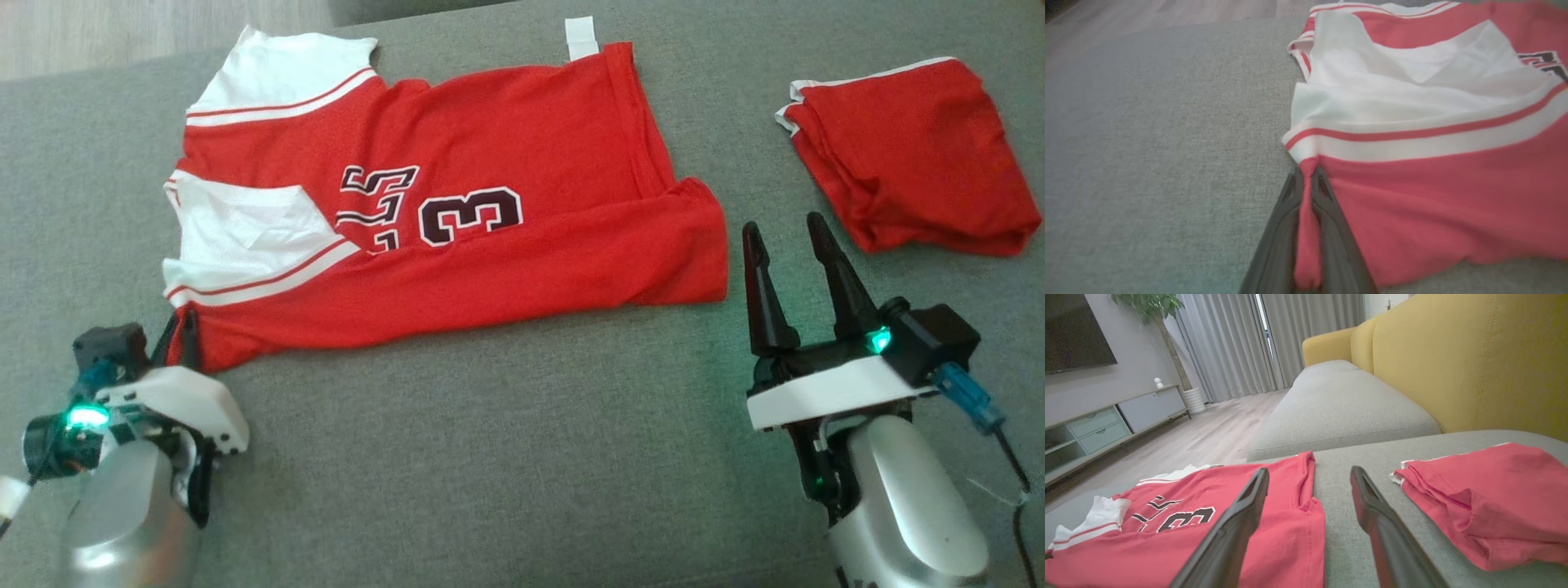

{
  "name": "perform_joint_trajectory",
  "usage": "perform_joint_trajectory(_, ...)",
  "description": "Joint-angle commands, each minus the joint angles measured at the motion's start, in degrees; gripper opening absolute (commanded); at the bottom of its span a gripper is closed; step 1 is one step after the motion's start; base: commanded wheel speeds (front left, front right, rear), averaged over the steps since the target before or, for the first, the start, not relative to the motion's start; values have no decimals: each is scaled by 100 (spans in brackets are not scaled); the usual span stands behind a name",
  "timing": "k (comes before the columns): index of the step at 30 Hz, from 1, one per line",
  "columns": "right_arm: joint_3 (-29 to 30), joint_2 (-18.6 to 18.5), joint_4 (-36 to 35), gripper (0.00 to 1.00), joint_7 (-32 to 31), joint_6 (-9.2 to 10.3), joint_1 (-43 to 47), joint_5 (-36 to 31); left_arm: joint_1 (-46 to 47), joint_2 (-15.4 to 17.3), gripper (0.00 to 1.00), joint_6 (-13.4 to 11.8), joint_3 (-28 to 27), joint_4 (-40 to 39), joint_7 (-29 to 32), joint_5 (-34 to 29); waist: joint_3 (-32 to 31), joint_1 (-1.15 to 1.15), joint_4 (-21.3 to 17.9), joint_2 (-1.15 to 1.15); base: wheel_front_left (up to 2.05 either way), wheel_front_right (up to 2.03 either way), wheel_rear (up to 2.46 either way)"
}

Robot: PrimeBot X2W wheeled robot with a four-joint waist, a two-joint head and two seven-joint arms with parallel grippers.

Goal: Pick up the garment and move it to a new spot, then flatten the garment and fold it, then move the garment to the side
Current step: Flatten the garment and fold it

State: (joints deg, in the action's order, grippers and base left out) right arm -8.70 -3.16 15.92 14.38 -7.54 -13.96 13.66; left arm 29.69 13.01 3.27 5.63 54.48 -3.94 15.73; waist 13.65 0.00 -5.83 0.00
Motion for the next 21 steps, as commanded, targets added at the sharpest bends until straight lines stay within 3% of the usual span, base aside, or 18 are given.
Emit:
perform_joint_trajectory(1, -122, 28, -107, 100, 62, 5, -204, -3, -76, 115, 0, -59, -104, 102, -30, 46, -23, 0, 24, 0, 0, 0, 0)
perform_joint_trajectory(8, 6, 28, 427, 100, -136, 5, -374, -130, 60, 99, 0, -210, -100, -582, -990, -53, -108, 0, 245, 0, 0, 0, 0)
perform_joint_trajectory(13, 39, 28, 898, 100, -466, 5, -581, -30, -69, 50, 0, -203, 32, -1240, -1092, -218, -130, 0, 434, 0, 0, 0, 0)
perform_joint_trajectory(21, 175, 28, 2091, 100, -1086, 5, -945, 270, -328, -37, 0, -148, 243, -1637, -1100, -300, -124, 0, 672, 0, 0, 0, 0)
